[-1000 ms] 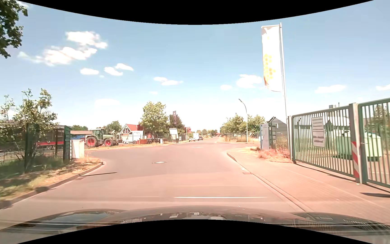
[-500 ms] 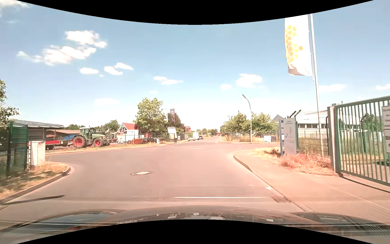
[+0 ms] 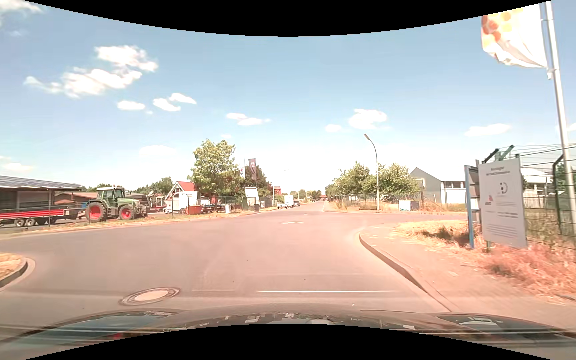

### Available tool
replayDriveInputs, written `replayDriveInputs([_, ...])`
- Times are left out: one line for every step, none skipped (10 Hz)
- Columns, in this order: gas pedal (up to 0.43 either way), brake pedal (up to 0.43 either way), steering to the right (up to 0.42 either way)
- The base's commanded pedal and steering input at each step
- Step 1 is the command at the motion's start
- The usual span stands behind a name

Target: Follow the waypoints while adhering to traffic rules and regulations

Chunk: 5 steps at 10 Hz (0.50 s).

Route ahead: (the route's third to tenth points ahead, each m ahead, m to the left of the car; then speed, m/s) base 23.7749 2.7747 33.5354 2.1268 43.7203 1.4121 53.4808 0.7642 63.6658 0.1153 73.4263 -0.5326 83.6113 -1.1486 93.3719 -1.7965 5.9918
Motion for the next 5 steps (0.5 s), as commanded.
replayDriveInputs([0.067, 0.000, 0.004])
replayDriveInputs([0.067, 0.000, 0.004])
replayDriveInputs([0.079, 0.000, 0.005])
replayDriveInputs([0.079, 0.000, 0.006])
replayDriveInputs([0.087, 0.000, 0.006])
